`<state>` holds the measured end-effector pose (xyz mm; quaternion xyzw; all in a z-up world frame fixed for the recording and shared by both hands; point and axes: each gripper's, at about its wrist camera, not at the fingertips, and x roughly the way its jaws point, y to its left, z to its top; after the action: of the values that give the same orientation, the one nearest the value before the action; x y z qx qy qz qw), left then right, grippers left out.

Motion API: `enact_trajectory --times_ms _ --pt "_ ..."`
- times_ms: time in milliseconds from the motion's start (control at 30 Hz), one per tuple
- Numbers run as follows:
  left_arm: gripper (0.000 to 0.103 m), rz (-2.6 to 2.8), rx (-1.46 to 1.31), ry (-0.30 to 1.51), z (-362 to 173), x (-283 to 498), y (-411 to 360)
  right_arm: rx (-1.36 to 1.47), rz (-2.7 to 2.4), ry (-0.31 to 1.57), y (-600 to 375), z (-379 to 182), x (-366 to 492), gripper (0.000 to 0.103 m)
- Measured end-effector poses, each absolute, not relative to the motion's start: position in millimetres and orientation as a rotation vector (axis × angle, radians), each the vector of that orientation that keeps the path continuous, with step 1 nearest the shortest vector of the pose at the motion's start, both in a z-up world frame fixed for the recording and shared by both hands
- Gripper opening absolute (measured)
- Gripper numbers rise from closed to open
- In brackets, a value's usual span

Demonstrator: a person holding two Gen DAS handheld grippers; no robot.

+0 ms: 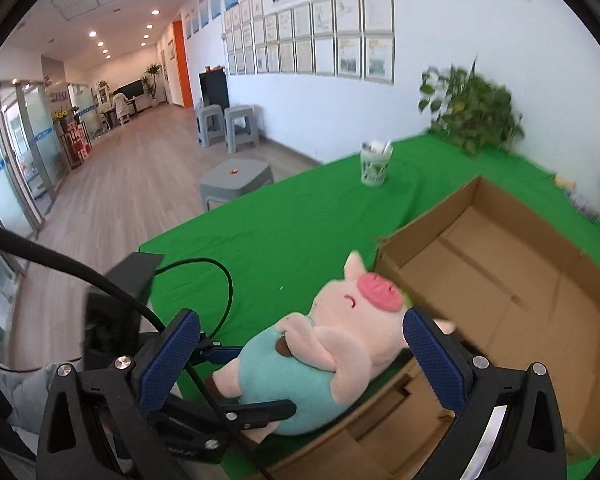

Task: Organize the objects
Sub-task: 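Grasp the pink-and-teal plush pig with the left gripper, then lift the plush pig with the left gripper and carry it over the large box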

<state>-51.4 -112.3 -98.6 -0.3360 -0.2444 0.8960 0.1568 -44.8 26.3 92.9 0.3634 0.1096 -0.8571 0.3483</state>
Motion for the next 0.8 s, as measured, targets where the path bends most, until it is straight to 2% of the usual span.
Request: enact_trajectory --times_ms 67,267,433,667,800 --pt "0.064 2.562 -0.964 -0.722 -99 -45 -119 1.031 -2.193 0.262 15 77 -59 0.102" --pt "0.061 2.681 -0.972 -0.615 -83 -17 -126 1.212 -2.146 0.234 -4 43 -76 0.102" --pt "0.059 2.681 -0.991 -0.647 -83 -11 -129 1.339 -2.143 0.161 -17 20 -82 0.102" --pt "0.058 2.728 -1.000 -0.462 -73 -8 -105 1.311 -2.229 0.217 -21 17 -61 0.103" --pt "0.058 2.774 -0.998 -0.343 -69 -8 -88 1.342 -2.222 0.059 1 6 -63 0.100"
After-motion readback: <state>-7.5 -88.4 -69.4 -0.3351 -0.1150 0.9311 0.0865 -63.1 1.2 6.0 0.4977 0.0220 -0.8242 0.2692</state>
